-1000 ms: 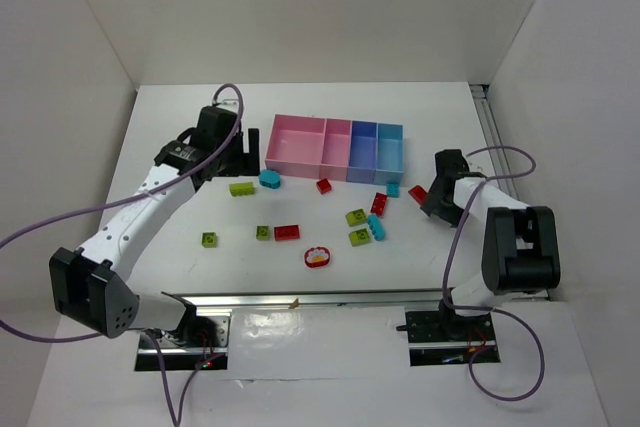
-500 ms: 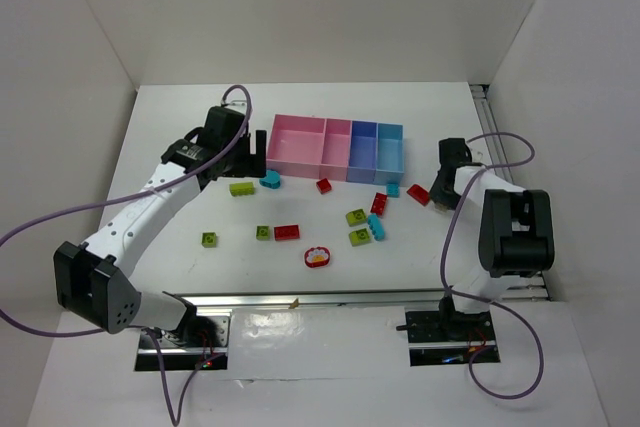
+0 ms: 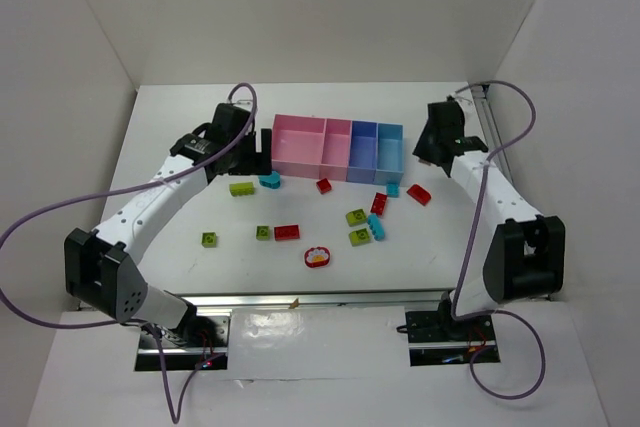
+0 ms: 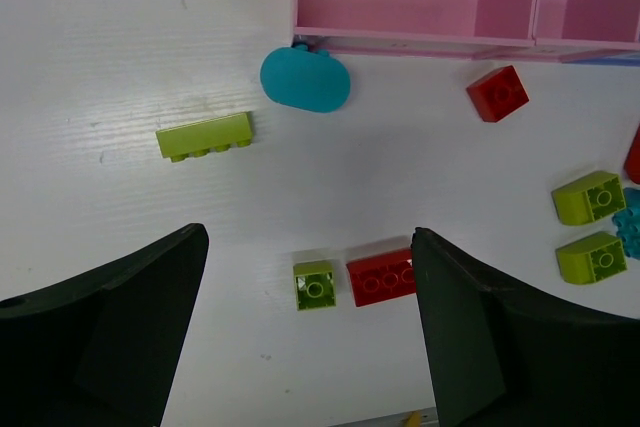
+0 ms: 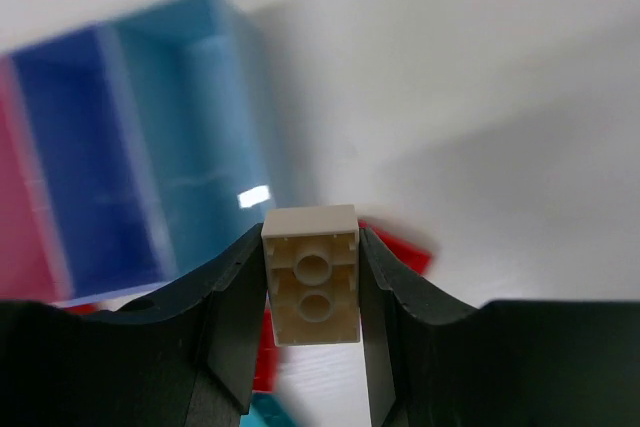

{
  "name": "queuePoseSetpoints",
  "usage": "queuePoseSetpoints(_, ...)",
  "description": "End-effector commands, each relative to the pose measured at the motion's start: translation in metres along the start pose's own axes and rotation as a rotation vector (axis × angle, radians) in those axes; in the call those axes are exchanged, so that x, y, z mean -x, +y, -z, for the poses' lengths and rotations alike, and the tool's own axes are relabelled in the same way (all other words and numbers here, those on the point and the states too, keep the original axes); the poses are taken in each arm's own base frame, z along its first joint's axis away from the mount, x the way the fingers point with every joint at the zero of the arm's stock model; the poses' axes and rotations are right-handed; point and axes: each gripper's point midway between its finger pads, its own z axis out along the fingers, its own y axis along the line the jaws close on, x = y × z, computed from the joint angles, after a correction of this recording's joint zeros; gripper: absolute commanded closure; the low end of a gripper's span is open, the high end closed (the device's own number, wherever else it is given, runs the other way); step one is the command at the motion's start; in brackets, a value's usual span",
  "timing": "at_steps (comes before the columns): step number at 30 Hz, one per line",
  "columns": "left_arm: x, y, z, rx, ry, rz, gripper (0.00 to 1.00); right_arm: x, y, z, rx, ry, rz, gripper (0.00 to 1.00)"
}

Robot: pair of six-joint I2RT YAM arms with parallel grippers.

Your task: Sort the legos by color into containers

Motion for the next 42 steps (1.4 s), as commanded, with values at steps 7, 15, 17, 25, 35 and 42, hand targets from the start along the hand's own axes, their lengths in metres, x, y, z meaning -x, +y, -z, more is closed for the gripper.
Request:
queuePoseSetpoints(7,0.0,-0.01,0.001,-0.035,0.011,0.048,0.07,0.025,0.145,0.01,0.283,-0.024,0.122,0.7)
queuePoseSetpoints(15,-0.009,-0.006,0.008,-0.033,0.017,0.065,0.07,0.005,0.185,-0.029,0.297,0.036,0.168,0.65)
queuePoseSetpoints(17,-0.015,-0.008,0.007,-0.039,0.033,0.075,0.07,0.0,0.184,-0.034,0.29,0.047,0.173,0.59)
queuePoseSetpoints(25,-0.022,-0.005,0.003,-0.031,0.051,0.074,0.06,0.027,0.182,-0.013,0.258,-0.021,0.16,0.15)
queuePoseSetpoints(35,-0.013,-0.008,-0.003,-0.03,0.055,0.041,0.06,-0.001,0.073,0.036,0.084,-0.019,0.092,0.23)
queuePoseSetpoints(42,-0.01,-0.008,-0.009,-0.014,0.058,0.04,0.06,-0.105,0.076,0.048,0.162,0.179,-0.001,0.05)
